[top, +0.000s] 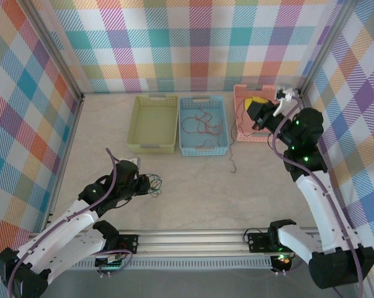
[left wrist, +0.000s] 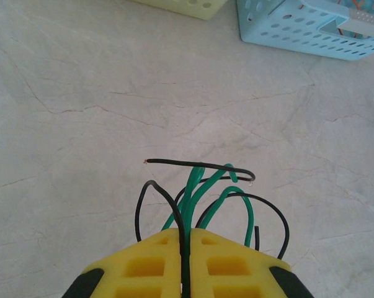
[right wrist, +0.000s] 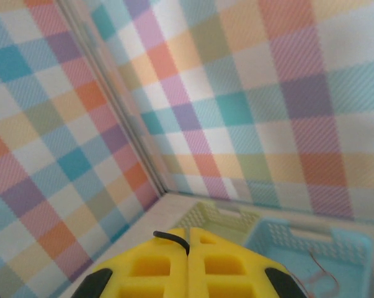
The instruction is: Untangle the cables
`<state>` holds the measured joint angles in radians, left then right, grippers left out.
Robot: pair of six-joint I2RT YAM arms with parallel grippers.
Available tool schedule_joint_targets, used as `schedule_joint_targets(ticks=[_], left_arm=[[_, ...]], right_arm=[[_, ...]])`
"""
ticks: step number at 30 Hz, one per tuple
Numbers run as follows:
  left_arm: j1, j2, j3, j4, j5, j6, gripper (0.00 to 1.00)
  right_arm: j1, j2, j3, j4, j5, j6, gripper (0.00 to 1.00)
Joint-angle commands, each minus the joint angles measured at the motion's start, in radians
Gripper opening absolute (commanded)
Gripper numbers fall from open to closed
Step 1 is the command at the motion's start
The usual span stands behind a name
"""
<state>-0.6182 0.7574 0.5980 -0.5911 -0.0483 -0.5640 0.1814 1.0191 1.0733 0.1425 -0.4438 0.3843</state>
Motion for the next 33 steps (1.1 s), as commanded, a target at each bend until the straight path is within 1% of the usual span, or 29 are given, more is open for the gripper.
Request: schedule_joint_targets(ticks=[1, 6, 9, 12, 16, 20, 24, 26, 30, 33], left_arm=[[0.012, -0.002, -0.009, 0.030, 0.024, -0.015, 0.09], [0.014, -0.017, -0.015, 0.005, 0.016, -0.019, 0.09], [0.015, -0.033, -0.025, -0.001, 0.014, -0.023, 0.09], [0.015, -0.037, -0.027, -0.011, 0.016, -0.024, 0.08], [0.016, -0.055, -0.027, -0.025, 0.010, -0.022, 0.08], [0.017, -0.067, -0.036, -0.024, 0.010, -0.026, 0.08], [0.017, -0.064, -0.041, -0.018, 0.015, -0.026, 0.08], [0.017, -0.066, -0.041, -0.017, 0.018, -0.024, 0.08], [0.019, -0.059, -0.044, -0.001, 0.030, -0.022, 0.08], [0.018, -0.058, -0.051, 0.012, 0.040, -0.021, 0.08]], right_arm=[[0.049, 0.096, 0.138, 0.041, -0.001, 0.018, 0.00], [0.146, 0.326, 0.434, 0.070, -0.029, 0.062, 0.00], [0.190, 0.461, 0.617, 0.063, -0.011, 0.066, 0.00], [0.212, 0.597, 0.784, 0.062, 0.021, 0.090, 0.00], [0.246, 0.781, 1.007, 0.044, 0.027, 0.097, 0.00], [0.288, 1.012, 1.330, -0.033, -0.020, 0.119, 0.00], [0.315, 1.224, 1.599, -0.050, -0.008, 0.177, 0.00], [0.328, 1.290, 1.654, -0.002, -0.002, 0.191, 0.00], [0.356, 1.364, 1.653, 0.063, 0.051, 0.211, 0.00], [0.371, 1.432, 1.650, 0.100, 0.050, 0.241, 0.00]])
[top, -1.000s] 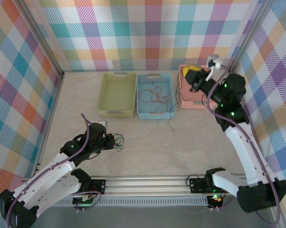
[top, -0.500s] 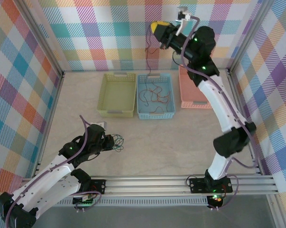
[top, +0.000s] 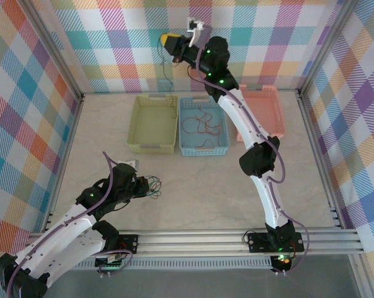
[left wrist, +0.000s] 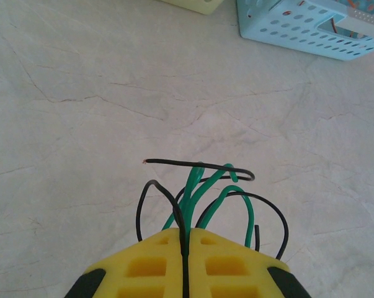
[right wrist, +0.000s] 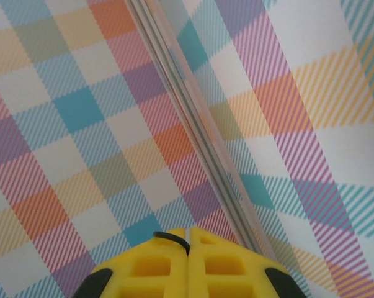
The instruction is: Untangle the cables
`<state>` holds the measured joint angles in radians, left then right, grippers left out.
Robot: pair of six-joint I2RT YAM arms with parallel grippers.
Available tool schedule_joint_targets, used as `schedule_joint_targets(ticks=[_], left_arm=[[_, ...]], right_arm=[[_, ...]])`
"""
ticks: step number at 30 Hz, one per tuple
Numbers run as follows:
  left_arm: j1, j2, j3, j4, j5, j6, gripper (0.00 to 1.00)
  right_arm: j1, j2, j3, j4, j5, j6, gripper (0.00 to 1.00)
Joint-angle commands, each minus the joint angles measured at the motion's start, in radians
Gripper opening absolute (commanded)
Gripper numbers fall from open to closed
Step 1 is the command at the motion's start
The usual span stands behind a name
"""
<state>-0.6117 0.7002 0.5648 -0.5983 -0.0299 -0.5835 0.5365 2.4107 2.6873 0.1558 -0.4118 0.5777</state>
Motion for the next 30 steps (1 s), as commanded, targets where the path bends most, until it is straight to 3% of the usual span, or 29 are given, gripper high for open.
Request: schedule_joint_targets(ticks=[1, 10, 15, 17, 24, 30], left_arm=[[0.012, -0.001, -0.020, 0.024, 0.022, -0.002, 0.08], [0.011, -0.009, -0.019, 0.018, 0.035, 0.009, 0.08], [0.012, -0.013, -0.019, 0.032, 0.059, 0.024, 0.09], [0.012, -0.019, -0.019, 0.032, 0.058, 0.025, 0.09], [0.012, -0.011, -0.021, 0.054, 0.069, 0.023, 0.09], [0.012, 0.002, -0.023, 0.143, 0.130, 0.032, 0.08]], right_arm=[[0.021, 0.066, 0.036, 0.090, 0.013, 0.061, 0.00], [0.033, 0.126, -0.225, 0.059, -0.016, 0.010, 0.00], [0.050, 0.133, -0.268, -0.144, -0.001, -0.101, 0.37], [0.058, 0.116, -0.279, -0.246, 0.010, -0.168, 0.43], [0.060, -0.128, -0.583, -0.334, 0.100, -0.344, 0.48], [0.060, -0.513, -1.093, -0.100, 0.003, -0.450, 0.49]])
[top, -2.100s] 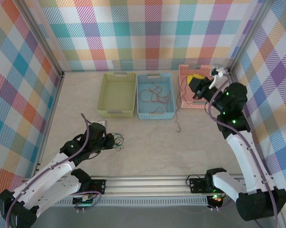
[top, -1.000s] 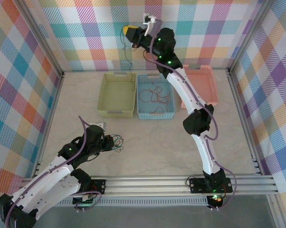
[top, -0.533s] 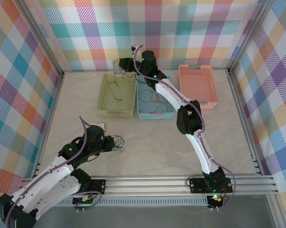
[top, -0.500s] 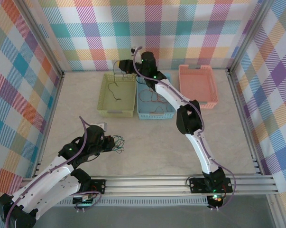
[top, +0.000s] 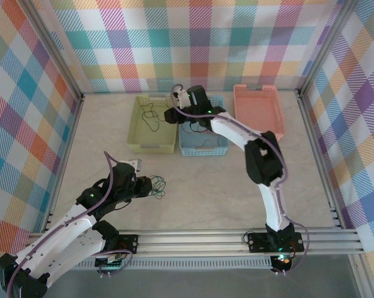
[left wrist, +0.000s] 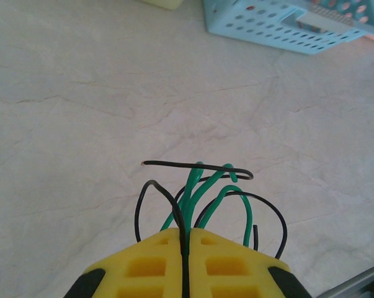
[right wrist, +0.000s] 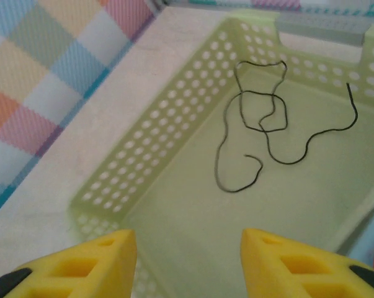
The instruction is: Untangle the cables
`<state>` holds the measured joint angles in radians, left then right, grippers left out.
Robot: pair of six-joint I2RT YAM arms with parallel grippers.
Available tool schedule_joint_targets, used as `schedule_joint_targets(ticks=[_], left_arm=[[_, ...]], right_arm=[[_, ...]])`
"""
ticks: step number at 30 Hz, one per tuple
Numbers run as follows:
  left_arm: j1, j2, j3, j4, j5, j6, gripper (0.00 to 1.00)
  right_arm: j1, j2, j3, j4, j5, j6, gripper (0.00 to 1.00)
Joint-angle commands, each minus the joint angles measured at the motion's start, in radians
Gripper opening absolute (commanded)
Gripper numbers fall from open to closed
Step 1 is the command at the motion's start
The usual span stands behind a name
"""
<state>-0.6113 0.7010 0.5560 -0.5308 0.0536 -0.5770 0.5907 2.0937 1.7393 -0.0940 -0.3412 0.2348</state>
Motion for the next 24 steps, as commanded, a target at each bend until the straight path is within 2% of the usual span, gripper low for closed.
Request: schedule_joint_targets(ticks=[1, 6, 9, 12, 15, 24], left_arm=[[0.012, 0.003, -0.015, 0.090, 0.055, 0.032, 0.08], [0.012, 0.008, -0.003, 0.141, 0.111, 0.064, 0.08], [0.012, 0.008, -0.001, 0.169, 0.140, 0.078, 0.08], [0.012, 0.015, 0.012, 0.173, 0.146, 0.081, 0.08], [0.012, 0.040, 0.041, 0.157, 0.152, 0.077, 0.08], [0.012, 0.081, 0.088, 0.079, 0.155, 0.065, 0.07]], right_arm=[[0.006, -0.258, -0.227, 0.180, -0.094, -0.128, 0.49], [0.007, -0.566, -0.693, 0.372, -0.181, -0.239, 0.52], [0.020, -0.670, -0.866, 0.431, -0.250, -0.290, 0.53], [0.085, -0.718, -0.913, 0.330, -0.304, -0.453, 0.54], [0.167, -0.739, -0.932, 0.280, -0.267, -0.620, 0.54], [0.247, -0.744, -0.886, 0.123, -0.227, -0.914, 0.55]])
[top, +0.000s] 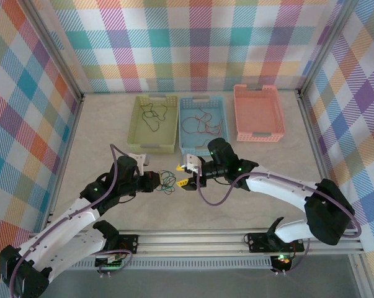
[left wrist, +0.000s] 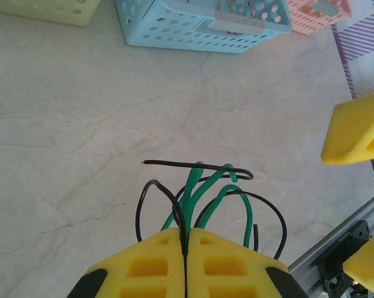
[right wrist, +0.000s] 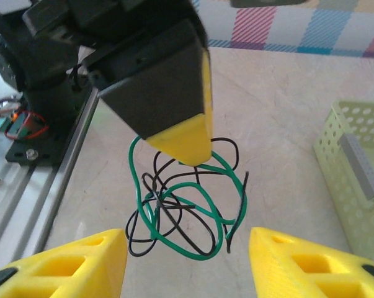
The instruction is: Untangle the cables
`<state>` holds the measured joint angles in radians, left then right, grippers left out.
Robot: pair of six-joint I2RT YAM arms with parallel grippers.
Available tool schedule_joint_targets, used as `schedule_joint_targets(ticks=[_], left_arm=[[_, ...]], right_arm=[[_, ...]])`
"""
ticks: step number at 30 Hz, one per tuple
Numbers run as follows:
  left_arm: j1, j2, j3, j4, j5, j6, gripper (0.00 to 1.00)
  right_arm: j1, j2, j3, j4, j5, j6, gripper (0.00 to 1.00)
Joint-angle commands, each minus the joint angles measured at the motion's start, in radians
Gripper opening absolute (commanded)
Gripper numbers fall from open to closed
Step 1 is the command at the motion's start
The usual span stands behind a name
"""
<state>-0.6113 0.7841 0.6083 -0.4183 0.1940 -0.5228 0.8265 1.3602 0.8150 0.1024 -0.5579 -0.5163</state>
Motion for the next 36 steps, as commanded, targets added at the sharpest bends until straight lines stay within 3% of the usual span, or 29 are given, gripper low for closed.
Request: schedule_joint_targets(ticks=[1, 4, 10, 16, 20, 25, 26, 32, 36], left_arm=[[0.012, -0.001, 0.040, -0.039, 0.015, 0.009, 0.07], [0.012, 0.010, 0.046, -0.035, 0.037, 0.006, 0.07], [0.012, 0.024, 0.056, -0.037, 0.056, 0.006, 0.07], [0.012, 0.022, 0.061, -0.044, 0.058, 0.004, 0.07], [0.012, 0.025, 0.062, -0.043, 0.061, 0.004, 0.07], [0.012, 0.027, 0.058, -0.050, 0.050, 0.004, 0.08], [0.011, 0.027, 0.056, -0.057, 0.041, 0.004, 0.13], [0.012, -0.005, 0.037, -0.108, -0.030, -0.016, 0.56], [0.012, -0.057, 0.005, -0.098, -0.013, -0.040, 0.63]], right_arm=[[0.016, -0.006, 0.045, -0.098, -0.006, -0.188, 0.54], [0.029, 0.008, 0.044, -0.075, 0.058, -0.201, 0.52], [0.047, 0.045, 0.050, -0.034, 0.066, -0.206, 0.48], [0.063, 0.090, 0.063, -0.038, 0.075, -0.212, 0.38], [0.072, 0.114, 0.064, -0.036, 0.090, -0.216, 0.29], [0.082, 0.109, 0.044, 0.014, 0.137, -0.200, 0.07], [0.082, 0.094, 0.033, 0.042, 0.149, -0.186, 0.01], [0.049, 0.014, -0.047, 0.165, 0.192, -0.058, 0.00], [0.027, 0.002, -0.109, 0.236, 0.177, 0.004, 0.00]])
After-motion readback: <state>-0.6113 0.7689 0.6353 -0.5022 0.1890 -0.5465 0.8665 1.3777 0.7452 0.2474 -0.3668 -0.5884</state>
